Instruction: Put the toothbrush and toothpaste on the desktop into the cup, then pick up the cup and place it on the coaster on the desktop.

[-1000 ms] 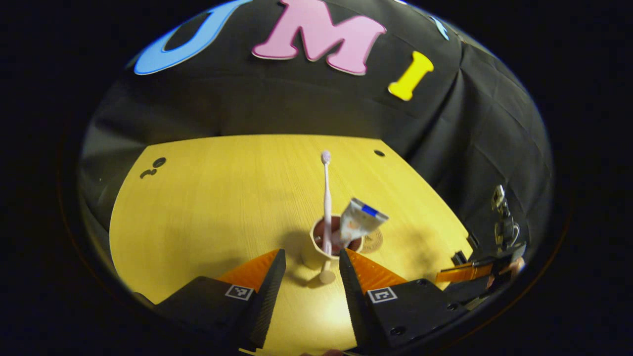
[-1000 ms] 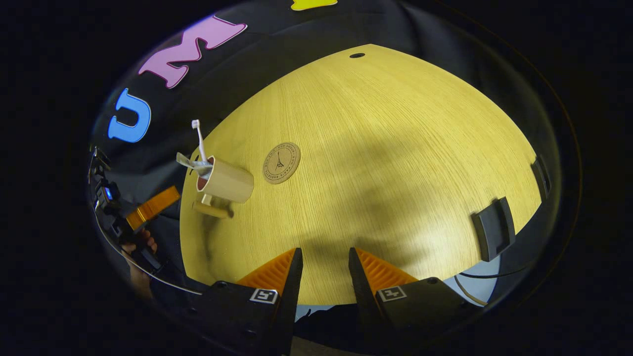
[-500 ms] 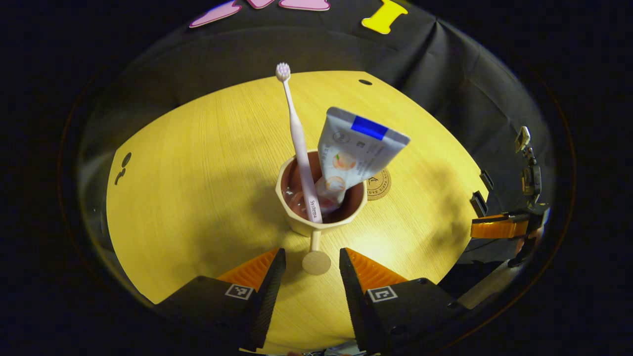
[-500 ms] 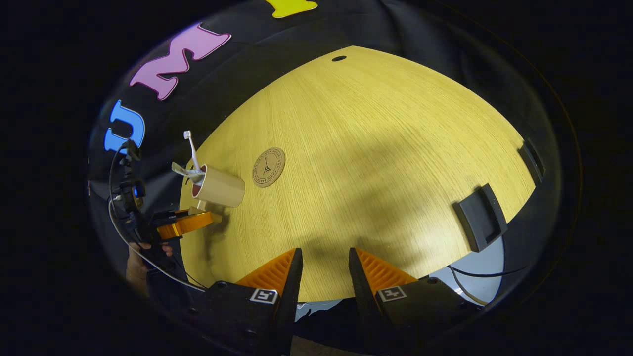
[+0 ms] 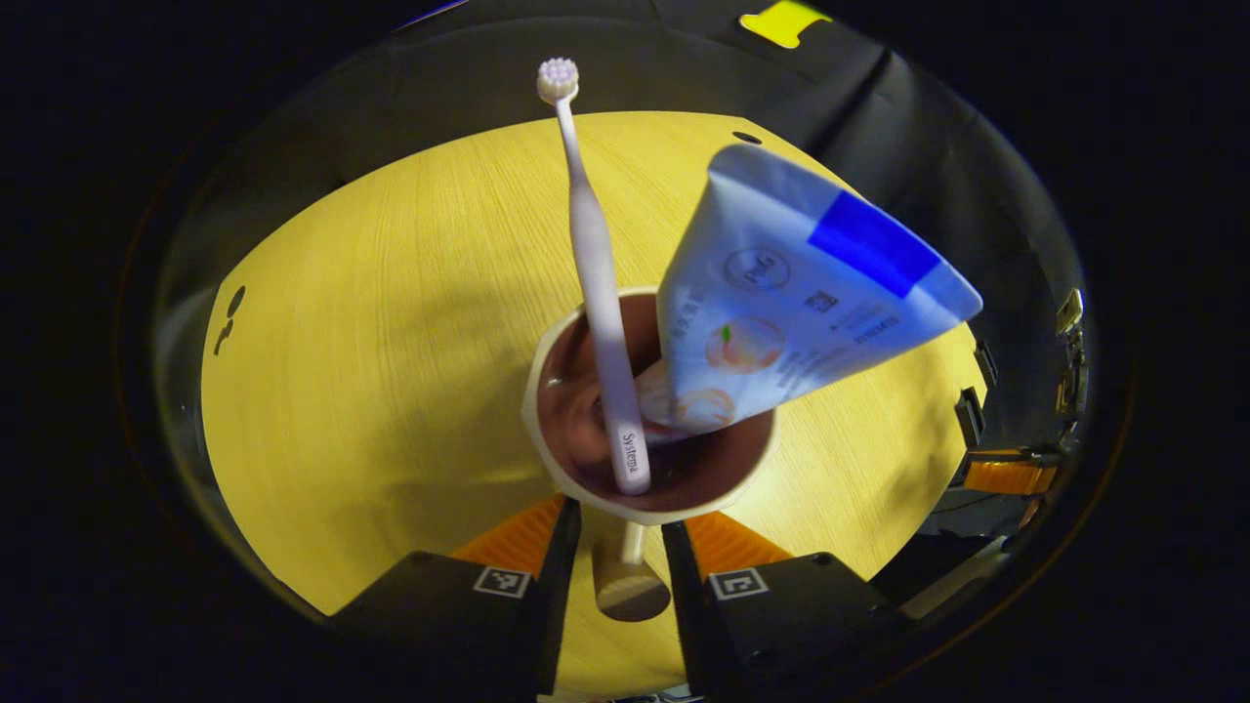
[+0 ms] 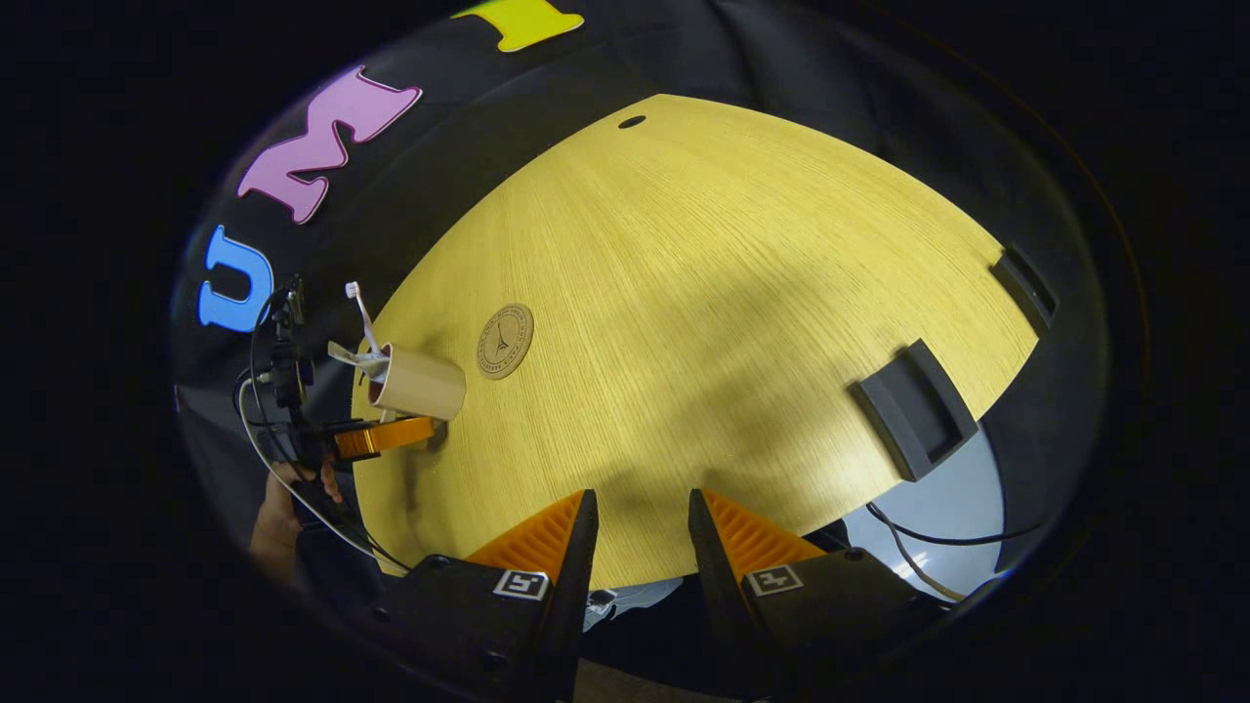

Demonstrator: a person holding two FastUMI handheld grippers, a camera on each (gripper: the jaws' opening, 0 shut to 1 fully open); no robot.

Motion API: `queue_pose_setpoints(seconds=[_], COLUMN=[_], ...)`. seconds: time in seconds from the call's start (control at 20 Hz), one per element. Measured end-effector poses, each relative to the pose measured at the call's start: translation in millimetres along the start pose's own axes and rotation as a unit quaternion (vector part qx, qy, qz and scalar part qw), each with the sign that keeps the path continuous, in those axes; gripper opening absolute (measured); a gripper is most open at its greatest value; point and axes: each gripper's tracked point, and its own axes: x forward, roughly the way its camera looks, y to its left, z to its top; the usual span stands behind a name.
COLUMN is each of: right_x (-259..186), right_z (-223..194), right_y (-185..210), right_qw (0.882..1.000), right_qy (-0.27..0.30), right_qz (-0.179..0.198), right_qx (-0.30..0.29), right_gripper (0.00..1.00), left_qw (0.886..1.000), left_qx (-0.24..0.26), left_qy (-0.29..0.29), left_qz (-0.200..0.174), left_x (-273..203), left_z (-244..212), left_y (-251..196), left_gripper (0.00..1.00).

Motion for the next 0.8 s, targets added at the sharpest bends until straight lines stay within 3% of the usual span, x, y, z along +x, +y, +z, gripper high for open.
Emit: queue_pose_setpoints(seconds=[0.05, 0.1, 0.15, 0.35, 0.45, 0.5, 0.6, 0.7, 0.75, 0.8], right_x=[0, 0, 1, 2, 3, 3, 3, 4, 4, 3], right_z=[0, 0, 0, -2, -3, -3, -3, -4, -4, -3], right_y=[0, 0, 0, 3, 3, 3, 3, 2, 2, 3], right_qw=[1.0, 1.0, 1.0, 1.0, 1.0, 1.0, 1.0, 1.0, 1.0, 1.0], right_qy=[0.0, 0.0, 0.001, 0.005, 0.008, 0.008, 0.009, 0.01, 0.01, 0.011], right_qz=[0.001, 0.001, 0.002, 0.005, 0.006, 0.006, 0.007, 0.006, 0.007, 0.007], right_qx=[0.0, -0.001, -0.003, -0.009, -0.011, -0.011, -0.011, -0.012, -0.011, -0.011], right_gripper=[0.58, 0.58, 0.58, 0.58, 0.58, 0.58, 0.58, 0.58, 0.58, 0.58], left_qw=[1.0, 1.0, 1.0, 1.0, 1.0, 1.0, 1.0, 1.0, 1.0, 1.0], left_qx=[0.002, 0.008, 0.015, 0.018, 0.015, 0.013, 0.005, 0.002, 0.001, 0.001], left_qy=[0.002, 0.002, 0.002, -0.005, -0.005, -0.007, -0.007, -0.016, -0.018, -0.018], left_qz=[0.003, 0.006, 0.011, 0.016, 0.013, 0.012, 0.015, 0.019, 0.019, 0.018], left_x=[3, 2, 1, 1, 0, -1, -3, -3, -5, -8], left_z=[-1, 0, 0, -1, -2, -2, -4, -3, -3, -2], left_y=[2, 1, 2, 1, 1, 1, 3, 9, 8, 8], left_gripper=[0.5, 0.38, 0.41, 0.3, 0.34, 0.29, 0.33, 0.28, 0.33, 0.28])
